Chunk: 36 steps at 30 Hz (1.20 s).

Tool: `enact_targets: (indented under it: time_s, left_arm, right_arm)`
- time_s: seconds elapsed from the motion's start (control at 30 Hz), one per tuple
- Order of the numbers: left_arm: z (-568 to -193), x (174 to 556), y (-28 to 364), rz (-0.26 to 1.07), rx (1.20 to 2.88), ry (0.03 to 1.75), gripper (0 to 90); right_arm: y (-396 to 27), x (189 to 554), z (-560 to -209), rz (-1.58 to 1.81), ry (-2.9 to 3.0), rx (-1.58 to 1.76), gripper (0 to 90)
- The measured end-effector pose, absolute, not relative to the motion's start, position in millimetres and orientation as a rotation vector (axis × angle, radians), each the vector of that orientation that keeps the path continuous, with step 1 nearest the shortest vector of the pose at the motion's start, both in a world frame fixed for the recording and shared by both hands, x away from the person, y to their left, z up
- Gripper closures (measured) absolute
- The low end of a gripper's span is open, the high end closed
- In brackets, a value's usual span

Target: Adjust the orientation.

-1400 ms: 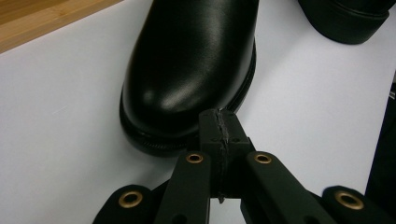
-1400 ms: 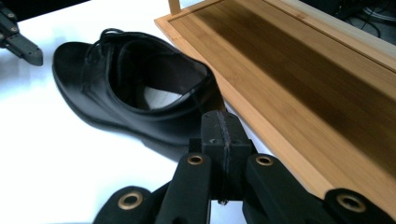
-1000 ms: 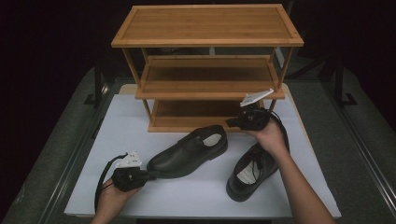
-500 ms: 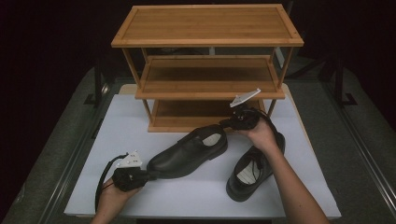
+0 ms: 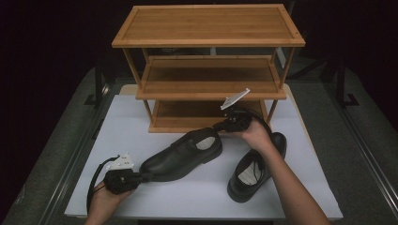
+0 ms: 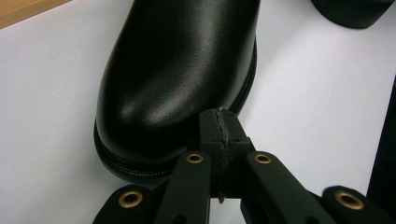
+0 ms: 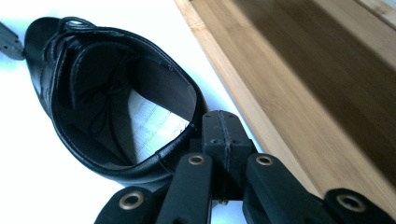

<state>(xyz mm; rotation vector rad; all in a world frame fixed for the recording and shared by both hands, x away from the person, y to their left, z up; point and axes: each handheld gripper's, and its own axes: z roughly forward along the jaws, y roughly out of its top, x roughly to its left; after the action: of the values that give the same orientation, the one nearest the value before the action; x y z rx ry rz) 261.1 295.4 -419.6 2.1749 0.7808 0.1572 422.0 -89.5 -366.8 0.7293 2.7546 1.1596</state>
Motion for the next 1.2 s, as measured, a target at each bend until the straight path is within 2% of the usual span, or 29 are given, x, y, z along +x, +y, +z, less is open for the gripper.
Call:
enact_targets:
  time_s: [0.27,0.6,1.2]
  left_arm:
    - [-420,260,305,0.158,2.170,0.813,89.9]
    - [-419,272,304,0.174,2.171,0.812,90.0]
    - [-420,301,300,0.198,2.163,0.850,90.0]
  right_arm:
    - [-83,415,-366,1.155,2.801,0.685,90.0]
    - [-93,392,-366,1.170,2.867,0.619,90.0]
    - [-80,362,-356,1.175,2.917,0.482,90.0]
